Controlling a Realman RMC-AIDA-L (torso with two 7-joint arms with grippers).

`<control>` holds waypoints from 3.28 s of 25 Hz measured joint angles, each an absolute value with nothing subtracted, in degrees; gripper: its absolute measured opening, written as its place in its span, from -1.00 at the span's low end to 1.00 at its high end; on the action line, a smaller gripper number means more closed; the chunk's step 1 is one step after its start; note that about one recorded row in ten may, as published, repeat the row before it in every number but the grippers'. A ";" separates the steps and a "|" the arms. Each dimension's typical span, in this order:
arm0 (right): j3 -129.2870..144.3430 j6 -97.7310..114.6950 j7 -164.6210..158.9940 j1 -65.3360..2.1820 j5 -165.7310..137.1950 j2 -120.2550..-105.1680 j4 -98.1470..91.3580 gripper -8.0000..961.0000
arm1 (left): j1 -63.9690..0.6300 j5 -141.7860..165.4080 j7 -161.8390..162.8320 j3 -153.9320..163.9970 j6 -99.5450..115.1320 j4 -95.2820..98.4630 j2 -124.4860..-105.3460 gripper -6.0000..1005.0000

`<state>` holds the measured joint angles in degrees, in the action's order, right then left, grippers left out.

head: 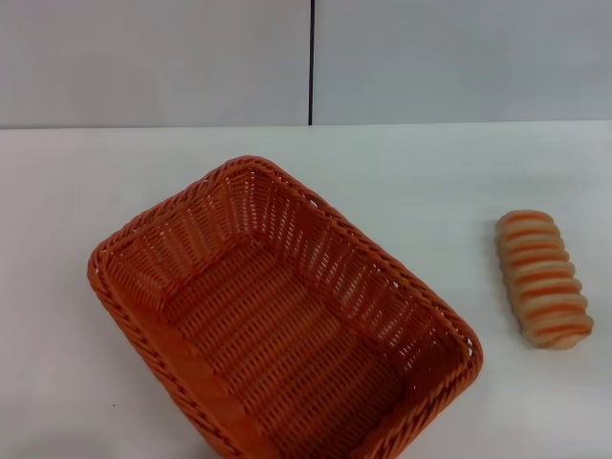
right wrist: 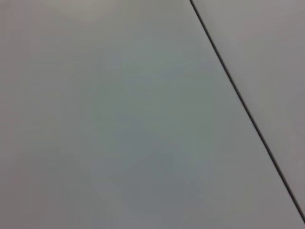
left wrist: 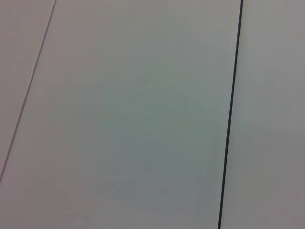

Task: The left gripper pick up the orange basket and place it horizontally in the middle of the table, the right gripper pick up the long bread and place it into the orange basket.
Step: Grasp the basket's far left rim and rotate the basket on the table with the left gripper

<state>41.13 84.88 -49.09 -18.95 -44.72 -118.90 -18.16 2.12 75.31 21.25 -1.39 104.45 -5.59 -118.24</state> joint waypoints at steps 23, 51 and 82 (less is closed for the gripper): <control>40.33 84.84 -51.73 -18.00 -45.65 -118.96 -18.55 0.29 | 2.62 75.72 30.70 0.07 104.33 1.18 -118.01 0.54; 38.15 84.53 -51.67 -17.49 -45.52 -118.74 -18.55 0.29 | -10.38 109.43 108.09 28.84 100.56 88.78 -118.35 0.55; 37.35 81.93 -51.67 -18.81 -45.87 -118.56 -18.99 0.29 | -24.75 149.37 136.75 78.43 92.00 95.64 -119.09 0.54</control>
<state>37.35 81.93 -51.67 -18.81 -45.87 -118.56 -18.99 -24.75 149.37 136.75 78.43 92.00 95.64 -119.09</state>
